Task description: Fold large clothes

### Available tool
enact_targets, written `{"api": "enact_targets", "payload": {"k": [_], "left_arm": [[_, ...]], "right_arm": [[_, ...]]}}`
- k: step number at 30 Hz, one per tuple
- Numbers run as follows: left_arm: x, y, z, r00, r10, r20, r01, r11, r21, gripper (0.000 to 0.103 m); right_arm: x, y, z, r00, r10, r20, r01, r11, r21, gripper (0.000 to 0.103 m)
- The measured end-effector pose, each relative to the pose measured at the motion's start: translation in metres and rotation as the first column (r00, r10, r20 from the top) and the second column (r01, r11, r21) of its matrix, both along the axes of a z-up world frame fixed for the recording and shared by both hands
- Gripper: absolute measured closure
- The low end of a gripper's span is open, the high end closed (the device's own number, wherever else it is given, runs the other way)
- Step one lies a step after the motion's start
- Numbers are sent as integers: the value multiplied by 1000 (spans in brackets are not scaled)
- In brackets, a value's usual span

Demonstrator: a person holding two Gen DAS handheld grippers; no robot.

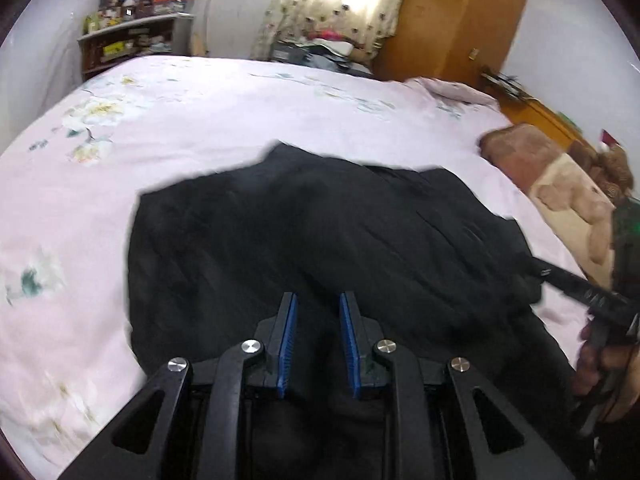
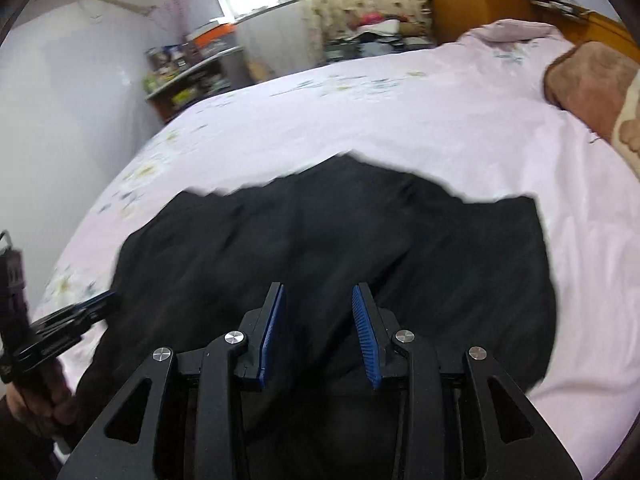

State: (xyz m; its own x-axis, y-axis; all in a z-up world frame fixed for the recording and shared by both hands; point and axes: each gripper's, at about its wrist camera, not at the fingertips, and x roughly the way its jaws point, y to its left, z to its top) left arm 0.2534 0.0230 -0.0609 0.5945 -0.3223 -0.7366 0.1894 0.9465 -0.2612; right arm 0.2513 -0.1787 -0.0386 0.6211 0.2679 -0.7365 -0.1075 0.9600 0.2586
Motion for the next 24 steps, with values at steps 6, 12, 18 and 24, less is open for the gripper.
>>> {"api": "enact_targets", "payload": {"k": [6, 12, 18, 24], "left_arm": [[-18, -28, -43, 996, -24, -91, 31, 997, 73, 80], [-22, -28, -52, 995, 1, -96, 8, 996, 90, 80], [-16, -42, -58, 996, 3, -86, 7, 993, 121, 80], [-15, -48, -64, 997, 7, -73, 2, 992, 126, 80]], "right_arm": [[-20, 42, -54, 988, 92, -121, -98, 994, -39, 68], [-10, 38, -80, 984, 92, -154, -101, 993, -53, 69], [-8, 41, -91, 986, 105, -131, -117, 989, -86, 69], [-11, 48, -96, 987, 111, -118, -123, 987, -103, 69]]}}
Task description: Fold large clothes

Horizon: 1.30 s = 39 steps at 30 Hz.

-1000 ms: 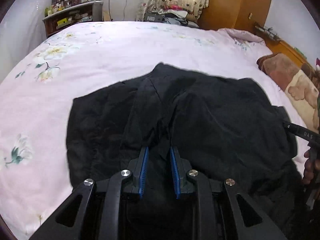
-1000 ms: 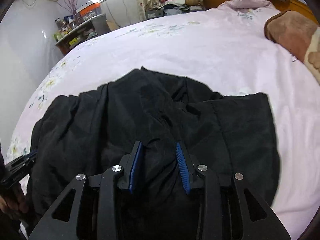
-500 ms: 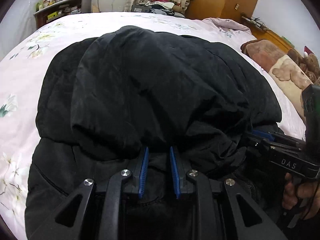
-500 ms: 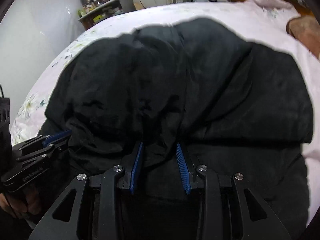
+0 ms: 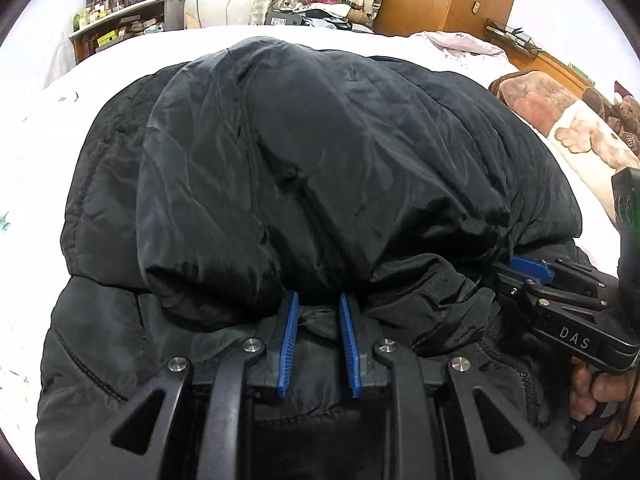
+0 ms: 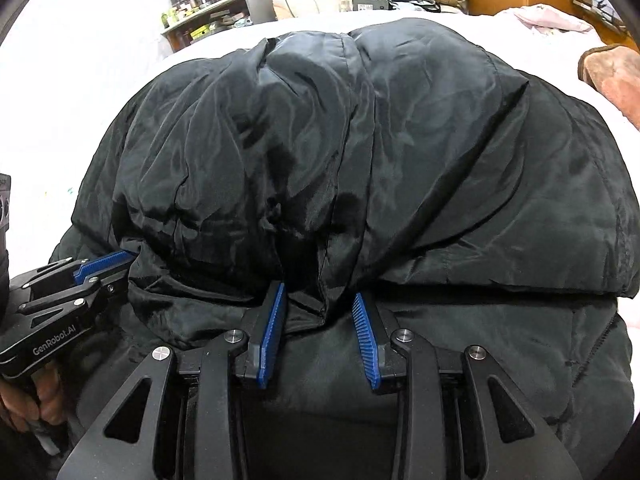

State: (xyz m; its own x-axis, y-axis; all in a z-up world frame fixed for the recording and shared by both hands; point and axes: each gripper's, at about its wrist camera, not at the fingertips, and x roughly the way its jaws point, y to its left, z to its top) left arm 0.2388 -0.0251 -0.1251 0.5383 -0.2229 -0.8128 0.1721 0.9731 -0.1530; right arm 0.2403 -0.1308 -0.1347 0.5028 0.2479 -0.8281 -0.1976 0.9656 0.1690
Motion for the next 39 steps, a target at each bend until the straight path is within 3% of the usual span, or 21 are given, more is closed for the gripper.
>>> {"api": "enact_targets", "payload": {"k": [11, 17, 30, 39], "left_arm": [[-2, -4, 2, 1000, 6, 1, -6, 1000, 28, 80], [-15, -13, 23, 1000, 2, -23, 0, 997, 78, 80], [-127, 12, 70, 1000, 23, 4, -24, 999, 31, 80], [-185, 40, 89, 998, 59, 34, -60, 997, 37, 80]], "right_arm": [[2, 15, 8, 1000, 0, -1, 0, 999, -50, 69], [-14, 24, 40, 1000, -19, -15, 17, 995, -98, 67], [-115, -3, 110, 997, -54, 63, 58, 996, -68, 67], [-180, -32, 113, 994, -85, 71, 89, 994, -57, 65]]}}
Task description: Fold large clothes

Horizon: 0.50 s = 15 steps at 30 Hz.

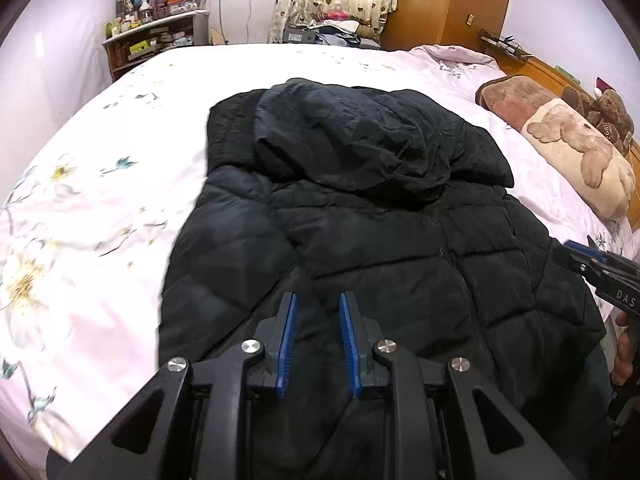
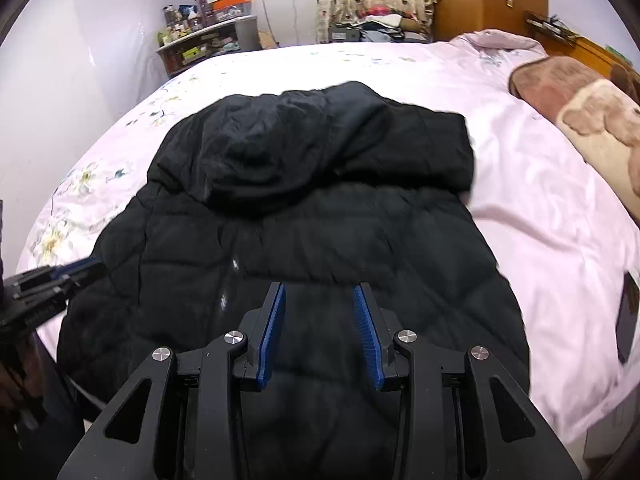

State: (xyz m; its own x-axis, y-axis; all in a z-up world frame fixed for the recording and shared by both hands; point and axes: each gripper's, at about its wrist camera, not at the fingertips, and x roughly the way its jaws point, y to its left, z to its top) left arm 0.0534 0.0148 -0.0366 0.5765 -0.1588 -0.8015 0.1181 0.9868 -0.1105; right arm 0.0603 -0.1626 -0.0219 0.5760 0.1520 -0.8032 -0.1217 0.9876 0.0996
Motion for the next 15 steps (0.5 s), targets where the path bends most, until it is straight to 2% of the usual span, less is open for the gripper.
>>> {"api": "enact_targets", "payload": {"k": [2, 8, 12, 15], "left_arm": [[-9, 8, 2, 1000, 11, 3, -11, 1000, 4, 80], [-26, 30, 1, 999, 42, 2, -42, 999, 20, 79], [-29, 42, -3, 997, 76, 2, -76, 997, 24, 59], [-30, 54, -7, 994, 110, 0, -110, 993, 32, 54]], "right_arm": [[-11, -10, -1, 1000, -15, -6, 15, 1000, 4, 61], [-38, -49, -5, 995, -96, -24, 96, 995, 5, 60], [-42, -71, -6, 987, -160, -23, 160, 987, 17, 57], [-41, -87, -6, 981, -192, -20, 193, 981, 29, 49]]}}
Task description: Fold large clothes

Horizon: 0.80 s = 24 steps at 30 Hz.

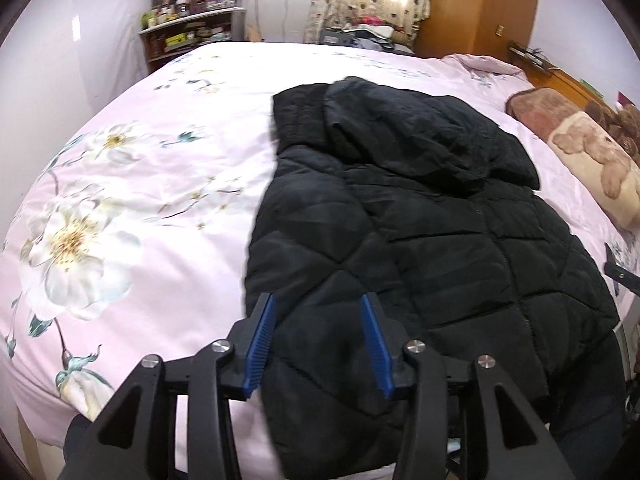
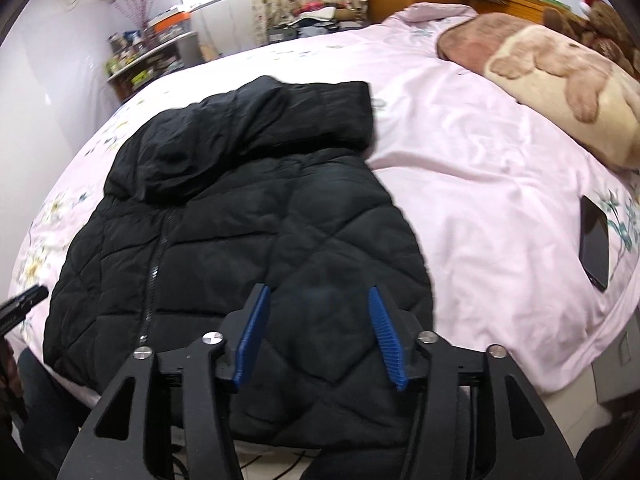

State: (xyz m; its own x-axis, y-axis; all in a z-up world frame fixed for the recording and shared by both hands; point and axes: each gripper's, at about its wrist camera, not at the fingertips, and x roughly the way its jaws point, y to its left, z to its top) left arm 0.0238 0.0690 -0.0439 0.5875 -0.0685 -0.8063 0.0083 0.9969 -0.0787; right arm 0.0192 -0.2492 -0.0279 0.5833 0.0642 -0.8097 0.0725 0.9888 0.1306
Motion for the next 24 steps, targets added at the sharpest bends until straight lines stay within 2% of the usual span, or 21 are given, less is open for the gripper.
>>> {"api": "enact_targets", "payload": {"k": [3, 8, 11, 17, 21, 24], "left_arm": [[1, 12, -11, 999, 29, -32, -29, 1000, 0, 53], [0, 22, -35, 993, 43, -106, -48, 998, -45, 53], [-1, 20, -46, 991, 34, -129, -43, 997, -67, 47], [-2, 12, -55, 988, 20, -152, -36, 994, -104, 43], [-5, 7, -57, 987, 11, -162, -30, 993, -116, 43], [-3, 8, -68, 977, 14, -211, -43, 990, -134, 42]], "right_arm": [[2, -15, -4, 999, -34, -11, 34, 999, 6, 49], [4, -41, -20, 993, -100, -69, 103, 994, 46, 49], [4, -49, -31, 987, -121, -108, 129, 989, 73, 48], [6, -54, -46, 980, -96, -177, 123, 981, 149, 48], [8, -49, -49, 975, -75, -208, 109, 981, 160, 48], [10, -51, -53, 967, -74, -242, 121, 975, 184, 48]]}}
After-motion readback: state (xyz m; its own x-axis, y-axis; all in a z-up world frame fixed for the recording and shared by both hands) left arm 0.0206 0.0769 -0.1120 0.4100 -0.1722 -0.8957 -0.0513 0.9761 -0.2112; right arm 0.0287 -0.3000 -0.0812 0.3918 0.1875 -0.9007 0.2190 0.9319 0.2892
